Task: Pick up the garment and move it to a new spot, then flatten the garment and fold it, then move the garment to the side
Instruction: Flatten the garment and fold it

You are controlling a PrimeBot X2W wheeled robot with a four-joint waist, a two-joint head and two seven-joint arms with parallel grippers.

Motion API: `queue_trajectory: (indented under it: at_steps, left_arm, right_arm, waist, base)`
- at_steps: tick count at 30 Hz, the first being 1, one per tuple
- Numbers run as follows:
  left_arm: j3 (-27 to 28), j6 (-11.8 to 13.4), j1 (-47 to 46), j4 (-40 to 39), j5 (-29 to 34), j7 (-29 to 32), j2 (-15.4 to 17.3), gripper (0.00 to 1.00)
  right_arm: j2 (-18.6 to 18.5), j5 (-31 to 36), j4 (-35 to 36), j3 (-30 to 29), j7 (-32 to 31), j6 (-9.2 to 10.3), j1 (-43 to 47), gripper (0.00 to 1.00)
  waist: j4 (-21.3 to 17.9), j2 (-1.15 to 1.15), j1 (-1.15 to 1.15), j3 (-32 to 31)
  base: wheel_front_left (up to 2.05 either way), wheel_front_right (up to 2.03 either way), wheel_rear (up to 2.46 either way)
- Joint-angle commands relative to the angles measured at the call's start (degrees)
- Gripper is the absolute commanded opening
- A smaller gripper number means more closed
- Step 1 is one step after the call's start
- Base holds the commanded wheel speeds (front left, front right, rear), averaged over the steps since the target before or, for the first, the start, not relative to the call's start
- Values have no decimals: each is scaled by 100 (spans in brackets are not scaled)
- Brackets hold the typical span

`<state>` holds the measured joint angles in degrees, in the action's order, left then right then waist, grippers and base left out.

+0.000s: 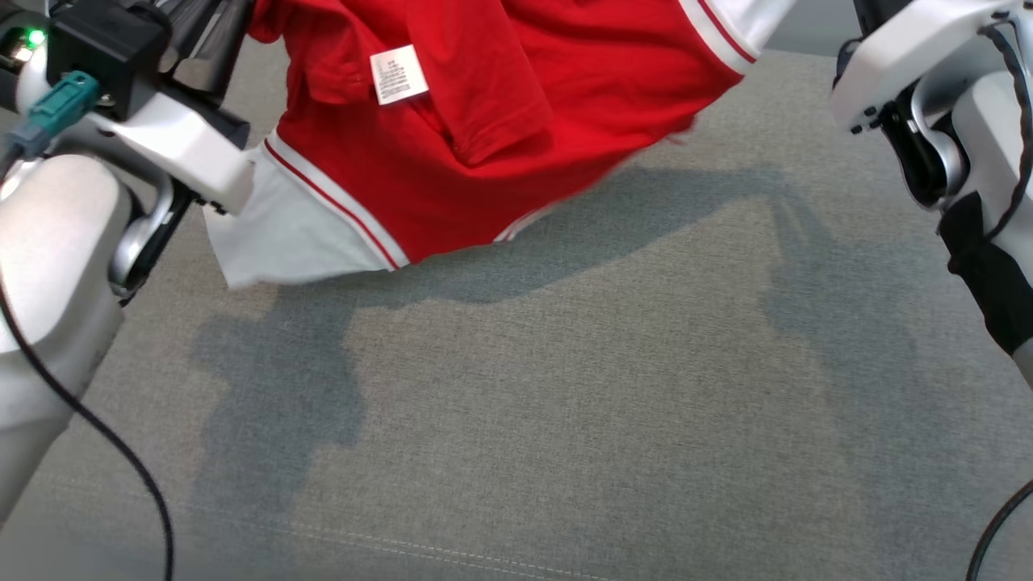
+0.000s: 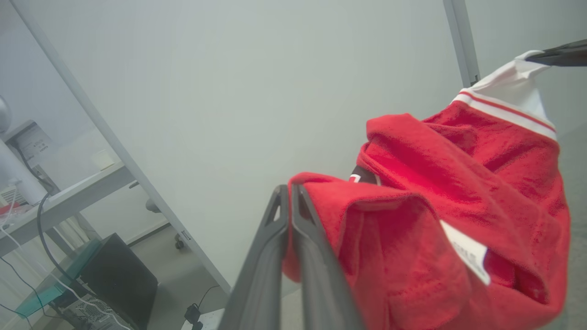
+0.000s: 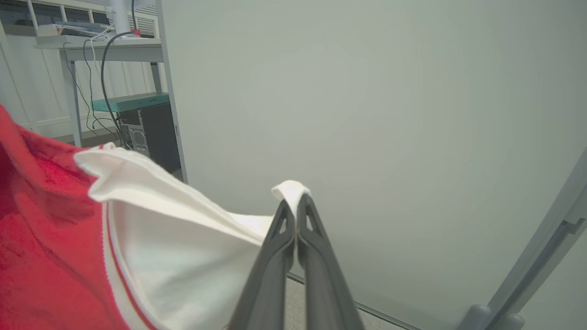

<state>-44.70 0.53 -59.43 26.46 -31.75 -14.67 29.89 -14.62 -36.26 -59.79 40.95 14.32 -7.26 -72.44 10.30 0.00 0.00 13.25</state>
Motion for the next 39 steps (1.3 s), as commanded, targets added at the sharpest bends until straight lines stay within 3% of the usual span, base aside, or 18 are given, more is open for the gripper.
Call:
queue_trajectory:
  at_steps: [1, 7, 15, 17, 18, 19, 27, 33, 39]
  left_arm:
    - [223, -60, -228, -87, -15, -32, 269, 0]
    - [36, -456, 554, -251, -297, -32, 328, 0]
    - [-564, -702, 2099, 178, -526, -32, -465, 0]
    - [-554, -728, 2281, 387, -498, -32, -700, 49]
    - [-498, -719, 2333, 488, -445, -32, -795, 96]
    - [-391, -663, 2364, 562, -380, -32, -884, 100]
    - [706, -48, 2603, 191, 465, -32, -1307, 100]
    - [817, -207, 2947, -338, 866, -32, -1729, 100]
    - [555, -275, 3132, -82, 967, -15, -2156, 100]
  right_arm:
    - [0, -67, 115, -34, 67, -23, 175, 0]
    - [-236, -304, 313, 154, -187, -23, 757, 0]
    - [-523, -735, 787, 473, -524, -23, 1773, 0]
    - [-590, -806, 855, 498, -535, -23, 1937, 0]
    - [-620, -814, 878, 514, -541, -23, 1992, 0]
    - [-642, -816, 901, 524, -536, -23, 2031, 0]
    - [-682, -760, 758, 338, -385, -23, 2115, 0]
    - [-567, -664, 539, 208, -294, -23, 2168, 0]
    - [-460, -605, 475, 192, -277, -23, 2183, 0]
  waist:
    - [-80, 0, 0, -72]
    - [-202, 0, 0, -84]
    - [-276, 0, 0, 127]
    - [-273, 0, 0, 163]
    - [-274, 0, 0, 177]
    - [-276, 0, 0, 188]
    - [-205, 0, 0, 140]
    - [-95, 0, 0, 59]
    - [-55, 0, 0, 67]
  base:
    - [0, 0, 0]
    - [0, 0, 0]
    - [0, 0, 0]
    - [0, 0, 0]
    - [0, 0, 0]
    - [0, 0, 0]
    - [0, 0, 0]
    - [0, 0, 0]
    - [0, 0, 0]
